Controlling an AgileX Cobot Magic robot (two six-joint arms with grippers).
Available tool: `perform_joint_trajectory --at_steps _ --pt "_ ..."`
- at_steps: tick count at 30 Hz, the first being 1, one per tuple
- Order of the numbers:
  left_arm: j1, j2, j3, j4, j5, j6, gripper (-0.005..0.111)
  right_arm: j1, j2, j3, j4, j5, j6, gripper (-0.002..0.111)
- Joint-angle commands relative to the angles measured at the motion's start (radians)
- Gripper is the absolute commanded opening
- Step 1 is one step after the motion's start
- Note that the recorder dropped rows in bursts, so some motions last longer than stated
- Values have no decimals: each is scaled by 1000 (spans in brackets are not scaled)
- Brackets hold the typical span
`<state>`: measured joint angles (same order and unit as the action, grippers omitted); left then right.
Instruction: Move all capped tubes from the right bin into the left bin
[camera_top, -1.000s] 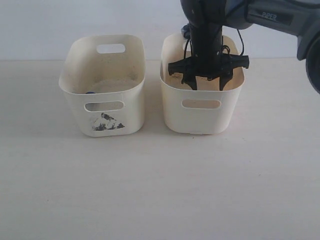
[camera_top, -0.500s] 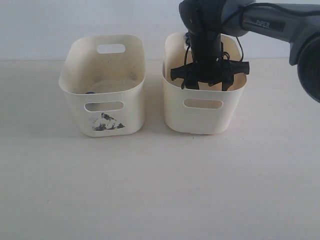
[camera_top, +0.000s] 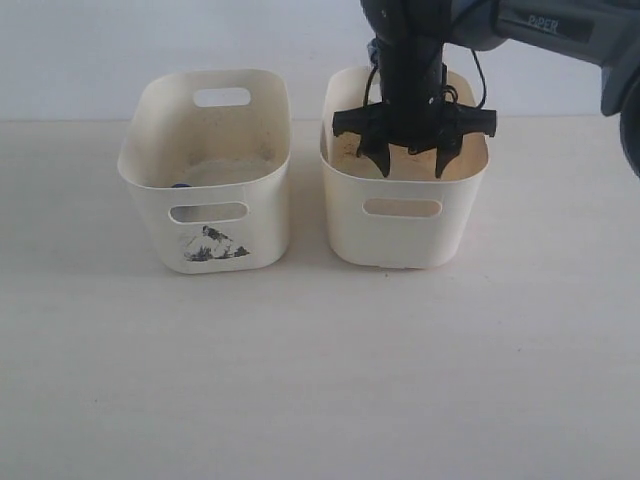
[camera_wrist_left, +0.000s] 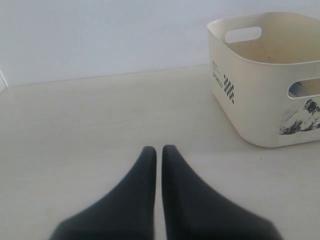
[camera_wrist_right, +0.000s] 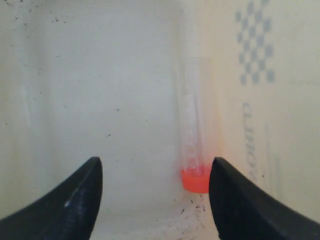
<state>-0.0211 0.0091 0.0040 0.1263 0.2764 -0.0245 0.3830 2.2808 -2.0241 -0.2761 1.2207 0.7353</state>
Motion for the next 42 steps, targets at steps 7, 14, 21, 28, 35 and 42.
perform_joint_trajectory --at_steps 7,14,21,28,35,42 --pt "1 -2 -4 -7 -15 -12 4 20 -6 -1 -4 0 43 59" --pt "1 -2 -4 -7 -15 -12 4 20 31 -1 -34 0 31 59" --pt "1 -2 -4 -7 -15 -12 4 18 34 -1 -68 -7 34 59" --pt "1 -2 -4 -7 -15 -12 4 16 37 -1 -94 -7 40 59" --pt "1 -2 -4 -7 -15 -12 4 16 79 -1 -91 0 38 59" --pt "1 -2 -4 -7 -15 -12 4 16 84 -1 -93 -2 38 59"
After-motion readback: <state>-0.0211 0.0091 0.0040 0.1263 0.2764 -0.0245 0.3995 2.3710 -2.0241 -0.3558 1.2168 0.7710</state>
